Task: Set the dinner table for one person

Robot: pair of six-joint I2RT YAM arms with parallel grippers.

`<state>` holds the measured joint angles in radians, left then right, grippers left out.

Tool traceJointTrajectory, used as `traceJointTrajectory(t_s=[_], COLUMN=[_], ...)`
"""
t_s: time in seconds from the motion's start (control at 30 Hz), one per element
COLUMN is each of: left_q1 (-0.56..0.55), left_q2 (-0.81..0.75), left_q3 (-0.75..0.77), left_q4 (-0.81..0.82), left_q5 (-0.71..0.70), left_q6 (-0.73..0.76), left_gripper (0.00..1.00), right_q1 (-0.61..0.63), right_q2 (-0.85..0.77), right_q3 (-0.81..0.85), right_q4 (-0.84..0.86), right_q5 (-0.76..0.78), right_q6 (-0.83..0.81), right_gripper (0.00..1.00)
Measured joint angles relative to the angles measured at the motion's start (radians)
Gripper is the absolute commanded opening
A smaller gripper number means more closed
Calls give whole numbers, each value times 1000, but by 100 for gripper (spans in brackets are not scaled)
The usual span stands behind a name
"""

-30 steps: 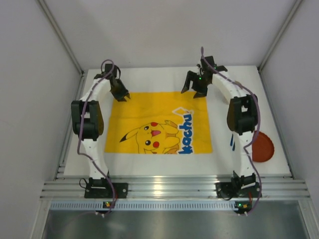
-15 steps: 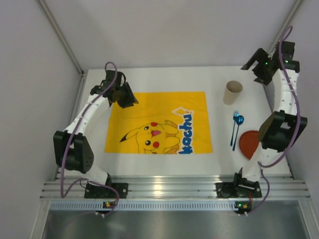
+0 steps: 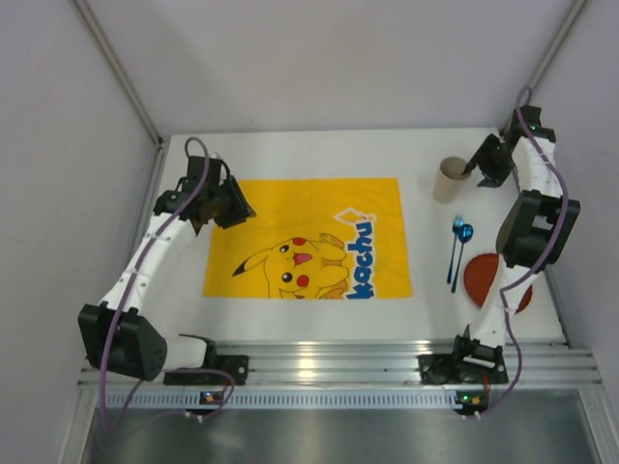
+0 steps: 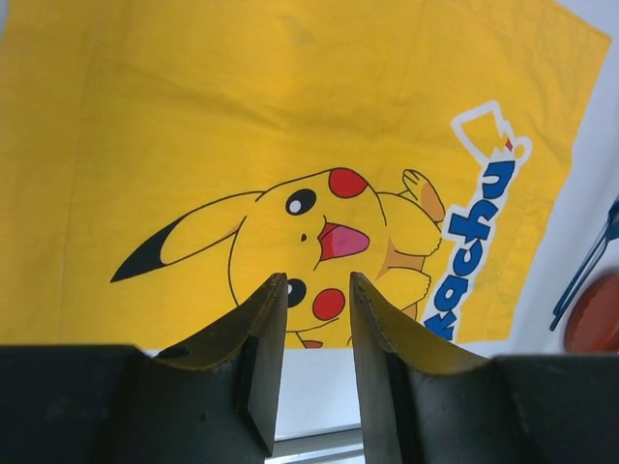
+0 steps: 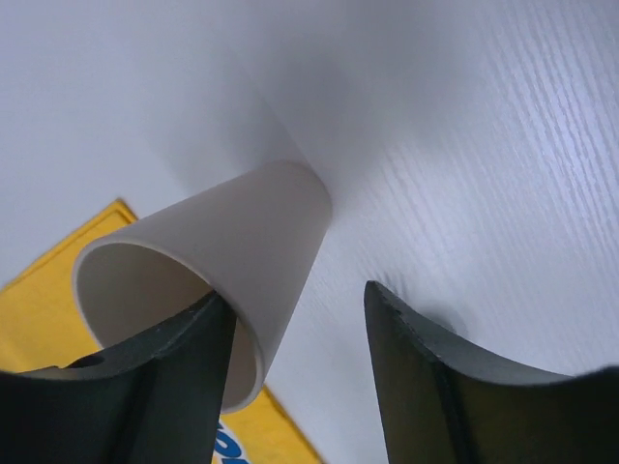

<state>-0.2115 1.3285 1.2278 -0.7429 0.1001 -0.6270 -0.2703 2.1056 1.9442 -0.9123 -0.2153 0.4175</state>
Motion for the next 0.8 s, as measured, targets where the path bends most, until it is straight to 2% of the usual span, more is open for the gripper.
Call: traceJointTrajectory(t_s=[0.03,0.1,0.13,0.33,0.57,0.8], left_q1=[0,0,0,0,0,0], left_q2=[-8,-27,-37,-103,-139,-181], left_q3=[-3,-10,-13,-63,-95,-128], left_q4=[-7,-24,-29,-42,-48,-58], left_q5=[-6,-16,-20,-34,-34,-29], left_q6=[-1,-3,-3,-16,-29,-28], left_gripper=[38,38,38,38,38,38], right_q1=[3,8,12,91,311,487], right_q2=[7,17,21,32,24,-29], right_q3=[0,0,0,28,132,79], right_q4=[-3,-6,-11,-39,-85,-113], right_q5=[12,32,47,117,191,213], right_q6=[-7,-19,-26,-37,-51,-31], right_gripper=[38,18,0,0,0,0])
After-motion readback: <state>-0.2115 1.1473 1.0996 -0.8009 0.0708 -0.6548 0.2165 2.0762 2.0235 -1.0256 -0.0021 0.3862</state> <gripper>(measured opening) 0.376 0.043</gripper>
